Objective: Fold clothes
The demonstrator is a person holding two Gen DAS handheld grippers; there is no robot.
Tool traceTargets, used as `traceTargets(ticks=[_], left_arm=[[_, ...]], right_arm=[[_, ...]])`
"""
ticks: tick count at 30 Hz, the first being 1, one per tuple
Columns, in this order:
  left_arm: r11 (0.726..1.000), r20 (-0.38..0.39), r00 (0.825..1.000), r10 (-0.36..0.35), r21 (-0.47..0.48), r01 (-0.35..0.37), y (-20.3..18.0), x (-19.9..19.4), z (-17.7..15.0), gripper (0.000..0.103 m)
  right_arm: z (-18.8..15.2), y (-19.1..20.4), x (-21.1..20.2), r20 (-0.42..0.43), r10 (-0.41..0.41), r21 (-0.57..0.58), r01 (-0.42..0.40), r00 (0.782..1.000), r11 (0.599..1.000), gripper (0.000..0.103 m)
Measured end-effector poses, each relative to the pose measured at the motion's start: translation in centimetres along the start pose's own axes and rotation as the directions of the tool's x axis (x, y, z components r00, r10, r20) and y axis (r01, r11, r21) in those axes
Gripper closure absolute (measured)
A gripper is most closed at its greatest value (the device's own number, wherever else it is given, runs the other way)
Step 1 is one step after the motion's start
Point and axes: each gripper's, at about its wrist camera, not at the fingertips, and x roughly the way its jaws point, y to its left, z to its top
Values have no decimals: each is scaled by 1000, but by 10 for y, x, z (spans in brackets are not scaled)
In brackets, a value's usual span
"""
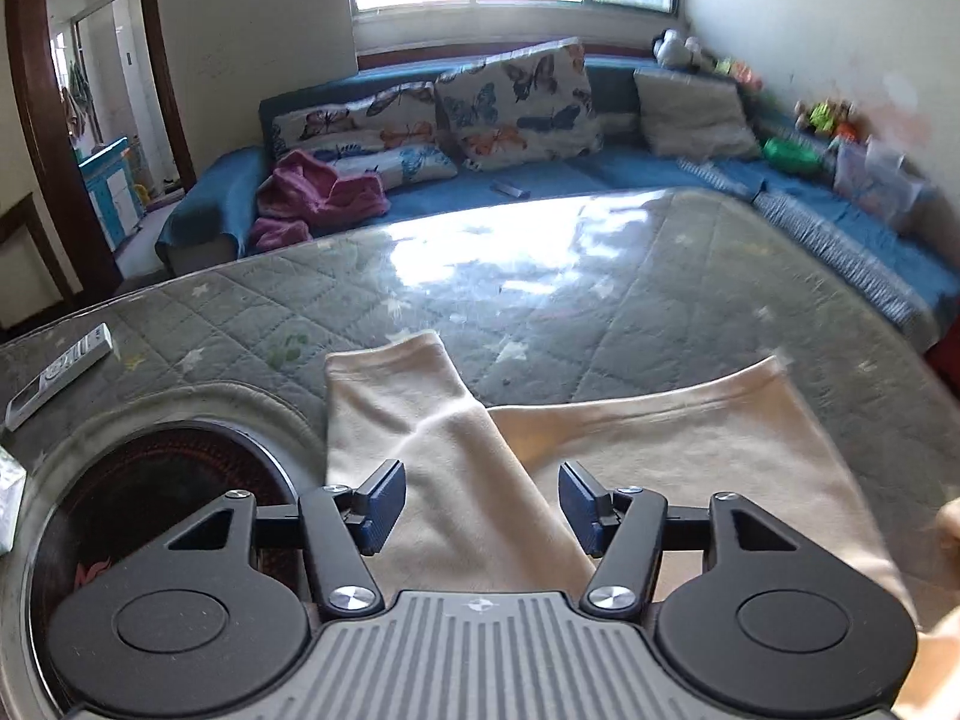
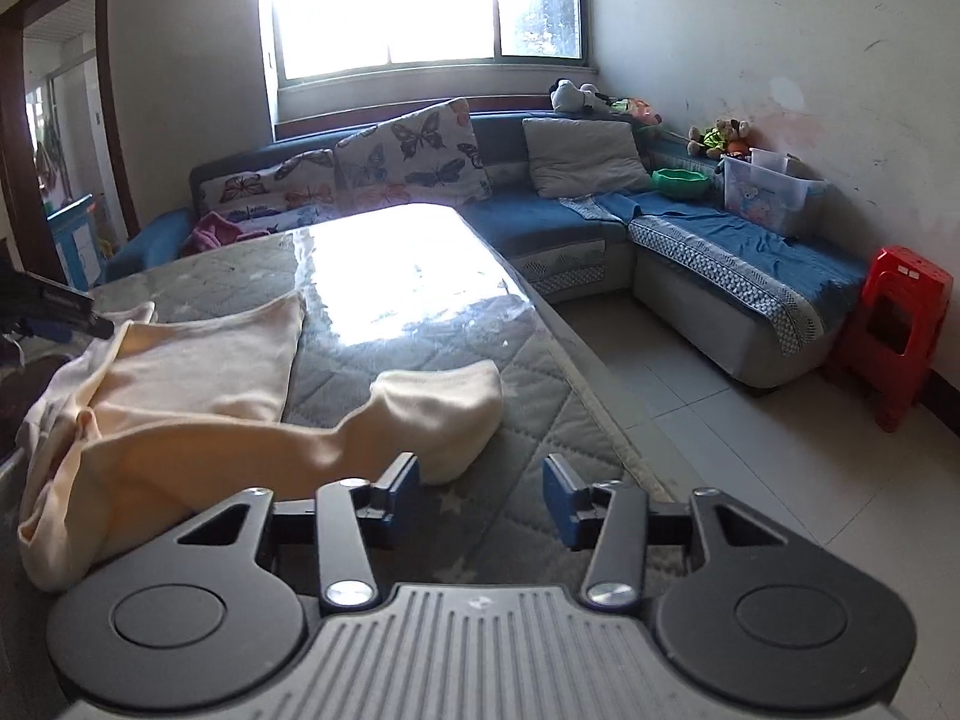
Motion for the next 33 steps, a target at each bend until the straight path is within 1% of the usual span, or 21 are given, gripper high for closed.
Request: traceTargets(ticks=[1,2,3,4,5,6,8,9,10,12,15,18,21,23,24,25,26,28,29,33], left_arm=[[1000,-13,1000,20,14,-20,-3,7,0,44],[999,-26,999,36,25,-36,-5,13,-1,56],[999,-41,998,37,30,-36,-5,17,-3,78],[999,-52,998,36,34,-34,-4,20,-5,83],[999,-47,998,32,34,-30,-1,19,-7,85],[999,-42,999,27,34,-25,2,18,-9,91],[999,-21,1000,14,29,-13,9,7,-11,96],[1000,-9,1000,10,27,-10,13,0,-12,99],[1000,5,1000,12,26,-13,18,-8,-14,99],[1000,34,999,21,16,-22,29,-24,-18,100],[999,78,997,24,-33,-22,49,-53,-26,100],[995,88,995,36,-96,-28,74,-77,-48,100],[986,86,995,52,-160,-38,99,-100,-73,100],[978,84,995,63,-202,-45,116,-115,-90,100],[974,83,994,68,-222,-48,124,-123,-99,100],[969,81,994,73,-243,-52,133,-131,-107,100],[963,80,994,79,-264,-55,141,-138,-116,100],[952,58,994,97,-298,-75,157,-145,-133,100],[946,45,993,107,-312,-88,163,-146,-141,101],[921,-12,989,144,-363,-139,188,-150,-172,101]], right_arm=[[3,0,3,5,4,-2,-3,1000,1000,42],[7,1,6,10,7,-4,-7,1000,1000,40],[10,1,9,14,10,-6,-10,1000,1000,39],[14,2,12,15,18,-9,-18,1000,1000,39],[18,3,15,13,32,-13,-31,999,999,38],[21,6,18,12,42,-25,-41,999,999,38],[26,12,23,9,59,-55,-58,998,997,38],[29,16,23,24,56,-76,-54,998,996,38],[32,20,22,43,49,-99,-45,998,994,38],[37,26,20,59,49,-122,-42,997,992,34],[46,39,29,19,112,-159,-108,993,981,33],[45,53,46,-39,113,-209,-119,993,971,37],[38,61,63,-94,98,-227,-117,991,967,47],[34,63,69,-114,85,-229,-109,990,967,62],[30,62,73,-133,73,-224,-102,988,969,68],[27,60,76,-147,68,-219,-100,987,971,78],[24,57,74,-141,60,-217,-90,988,972,88],[19,51,67,-120,39,-214,-65,992,975,94],[16,48,64,-109,29,-213,-52,994,976,95],[7,18,38,-75,10,-104,-18,997,994,96]])
